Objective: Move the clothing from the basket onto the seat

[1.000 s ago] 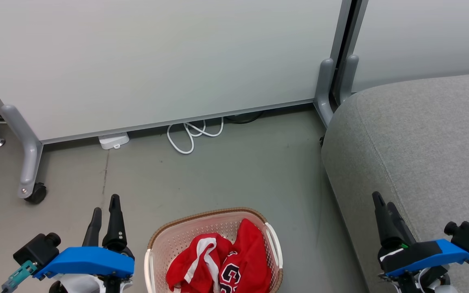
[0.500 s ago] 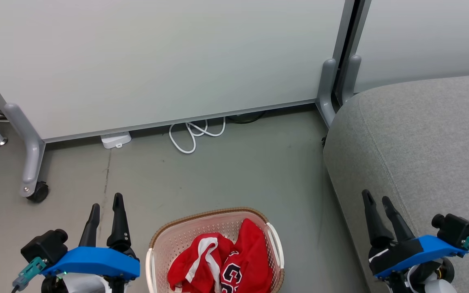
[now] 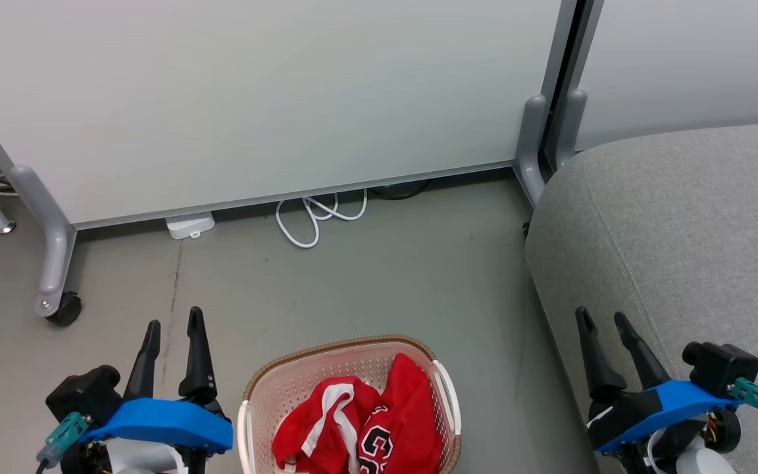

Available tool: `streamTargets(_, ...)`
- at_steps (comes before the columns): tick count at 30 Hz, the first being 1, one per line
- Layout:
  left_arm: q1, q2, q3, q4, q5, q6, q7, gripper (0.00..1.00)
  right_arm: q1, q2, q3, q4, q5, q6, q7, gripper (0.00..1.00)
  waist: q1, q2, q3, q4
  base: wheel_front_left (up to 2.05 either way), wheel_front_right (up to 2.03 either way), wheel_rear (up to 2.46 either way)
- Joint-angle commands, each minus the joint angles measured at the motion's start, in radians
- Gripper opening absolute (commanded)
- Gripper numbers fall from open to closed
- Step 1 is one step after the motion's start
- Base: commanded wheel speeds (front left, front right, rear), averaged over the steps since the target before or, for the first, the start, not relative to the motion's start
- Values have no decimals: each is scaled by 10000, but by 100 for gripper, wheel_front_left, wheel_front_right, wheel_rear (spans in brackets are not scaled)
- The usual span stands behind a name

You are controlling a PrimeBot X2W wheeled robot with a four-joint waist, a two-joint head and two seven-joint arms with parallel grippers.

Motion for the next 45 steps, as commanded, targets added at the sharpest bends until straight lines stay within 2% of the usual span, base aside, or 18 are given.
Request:
streamTargets(1,-200,26,-27,-39,294,-36,-117,100,-220,-71,4,-58,-326,17,-95,100,0,-1,-2,9,0,0,0)
streamTargets(16,-211,-47,33,167,1548,-81,-475,100,-272,-77,49,61,-1673,19,-283,100,0,-1,-6,71,0,0,0)
streamTargets(45,-279,-241,98,612,3338,-291,-1055,100,-272,-86,201,115,-3578,17,-822,100,0,-1,-29,101,0,0,0)
